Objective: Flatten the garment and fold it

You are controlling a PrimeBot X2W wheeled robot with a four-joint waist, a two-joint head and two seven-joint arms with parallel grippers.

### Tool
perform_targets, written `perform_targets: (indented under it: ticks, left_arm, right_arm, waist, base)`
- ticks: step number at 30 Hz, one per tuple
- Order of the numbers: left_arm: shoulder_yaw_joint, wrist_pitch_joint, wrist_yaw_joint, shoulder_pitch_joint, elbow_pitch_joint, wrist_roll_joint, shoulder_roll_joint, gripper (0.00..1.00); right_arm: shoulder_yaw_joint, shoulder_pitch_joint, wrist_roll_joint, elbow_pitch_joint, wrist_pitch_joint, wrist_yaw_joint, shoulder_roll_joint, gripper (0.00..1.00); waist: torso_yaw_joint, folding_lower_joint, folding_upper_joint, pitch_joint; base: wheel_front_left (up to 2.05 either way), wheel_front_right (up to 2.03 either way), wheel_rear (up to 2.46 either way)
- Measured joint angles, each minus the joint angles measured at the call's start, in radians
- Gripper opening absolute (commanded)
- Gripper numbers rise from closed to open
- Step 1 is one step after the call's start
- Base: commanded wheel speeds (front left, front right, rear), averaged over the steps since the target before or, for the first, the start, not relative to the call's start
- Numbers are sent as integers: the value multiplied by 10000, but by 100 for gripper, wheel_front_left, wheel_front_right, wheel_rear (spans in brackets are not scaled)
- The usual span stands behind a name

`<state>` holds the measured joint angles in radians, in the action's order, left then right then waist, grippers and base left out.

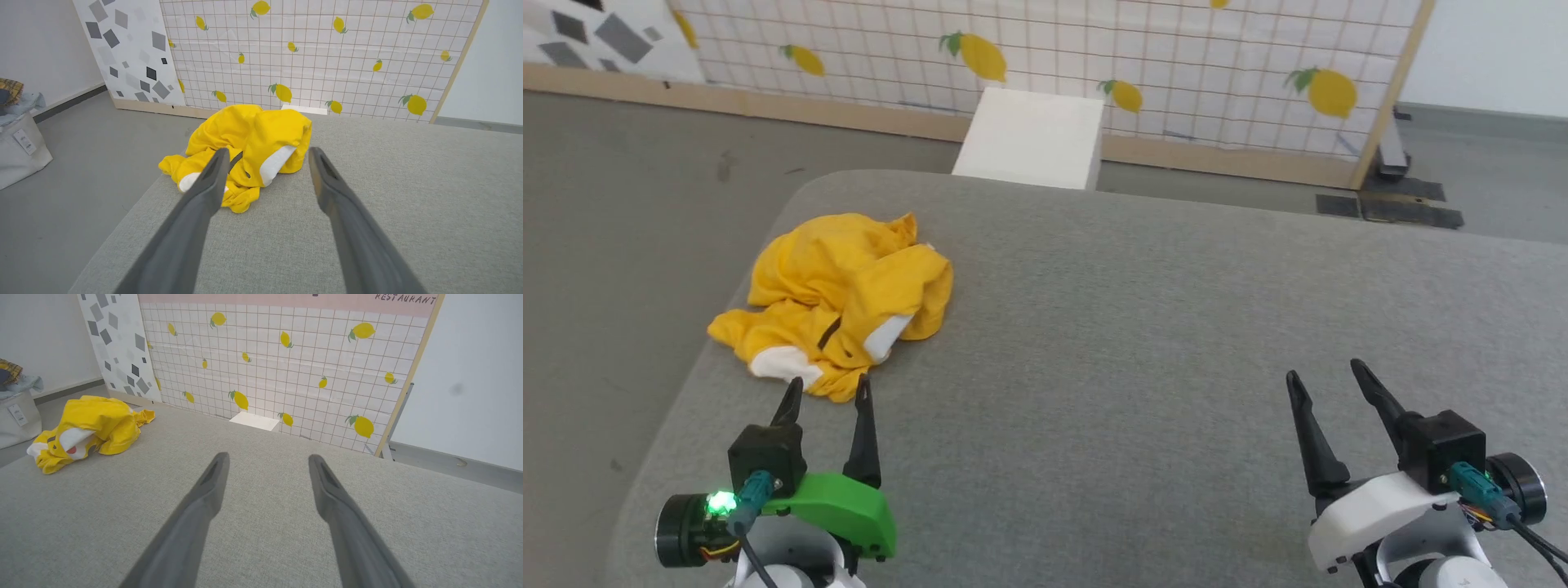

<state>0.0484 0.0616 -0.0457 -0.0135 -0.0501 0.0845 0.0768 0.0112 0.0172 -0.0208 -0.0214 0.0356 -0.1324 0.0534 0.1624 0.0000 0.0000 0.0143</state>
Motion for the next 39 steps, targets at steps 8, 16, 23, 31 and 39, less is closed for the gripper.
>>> perform_targets:
  ticks: [8,16,23,31,39]
  left_arm:
    - [27,207,-176,1,-23,215,153,100]
    - [94,370,-291,1,-86,374,234,100]
    - [171,491,-435,1,-173,667,309,100]
    - [247,732,-573,1,-341,903,472,100]
    - [339,899,-704,0,-430,1106,527,100]
  right_arm:
    - [94,-1,-71,-67,88,0,0,100]
    - [146,-5,-132,-102,104,0,0,100]
    - [159,-9,-146,-113,180,0,0,100]
    - [178,-15,-176,-163,267,0,-2,100]
    - [201,-26,-245,-163,322,0,-4,100]
  waist:
    - [677,0,0,17]
    - [1146,0,0,16]
    - [1509,0,0,-7]
    - [1953,0,0,-13]
    - [2279,0,0,-41]
  base:
    - [0,0,0]
    - [0,0,0]
    - [0,0,0]
    - [0,0,0]
    - [0,0,0]
